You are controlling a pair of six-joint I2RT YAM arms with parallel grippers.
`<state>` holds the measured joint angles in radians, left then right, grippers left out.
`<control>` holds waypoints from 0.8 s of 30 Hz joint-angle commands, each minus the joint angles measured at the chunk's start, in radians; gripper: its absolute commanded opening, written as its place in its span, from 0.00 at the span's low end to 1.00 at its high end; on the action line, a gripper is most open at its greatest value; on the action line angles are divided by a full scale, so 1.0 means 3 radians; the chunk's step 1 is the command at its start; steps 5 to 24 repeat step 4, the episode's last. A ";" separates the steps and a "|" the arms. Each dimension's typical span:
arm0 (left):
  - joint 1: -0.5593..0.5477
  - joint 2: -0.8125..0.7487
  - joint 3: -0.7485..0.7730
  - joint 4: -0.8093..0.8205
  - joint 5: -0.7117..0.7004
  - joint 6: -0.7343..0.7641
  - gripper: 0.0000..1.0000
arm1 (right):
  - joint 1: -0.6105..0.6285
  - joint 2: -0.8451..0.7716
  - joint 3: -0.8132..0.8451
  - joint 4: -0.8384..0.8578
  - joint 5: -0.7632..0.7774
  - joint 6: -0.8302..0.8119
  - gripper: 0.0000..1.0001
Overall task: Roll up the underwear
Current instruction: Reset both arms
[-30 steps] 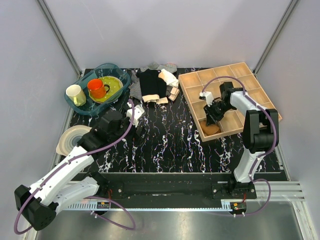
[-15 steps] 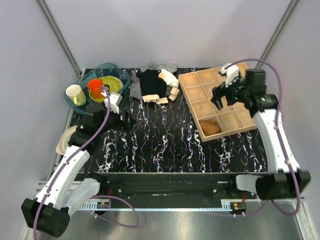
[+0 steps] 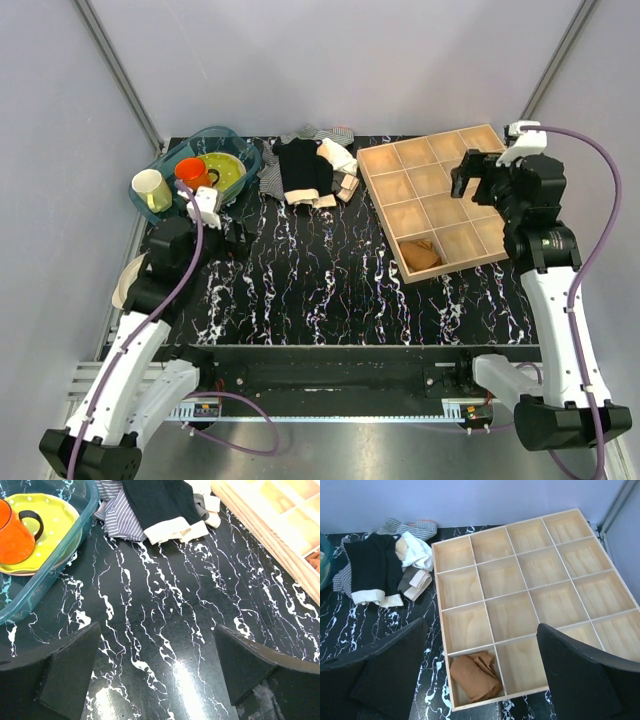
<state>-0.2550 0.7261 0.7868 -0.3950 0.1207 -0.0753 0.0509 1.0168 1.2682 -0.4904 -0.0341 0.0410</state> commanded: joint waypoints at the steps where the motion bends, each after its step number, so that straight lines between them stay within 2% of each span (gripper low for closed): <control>1: 0.0017 -0.0033 -0.0046 0.0064 -0.0177 0.0052 0.99 | -0.0073 -0.0173 -0.0085 0.0208 0.0124 0.0119 1.00; 24: 0.0017 -0.0038 -0.0046 0.0064 -0.0147 0.0057 0.99 | -0.0088 -0.0234 -0.0137 0.0208 0.0038 0.0119 1.00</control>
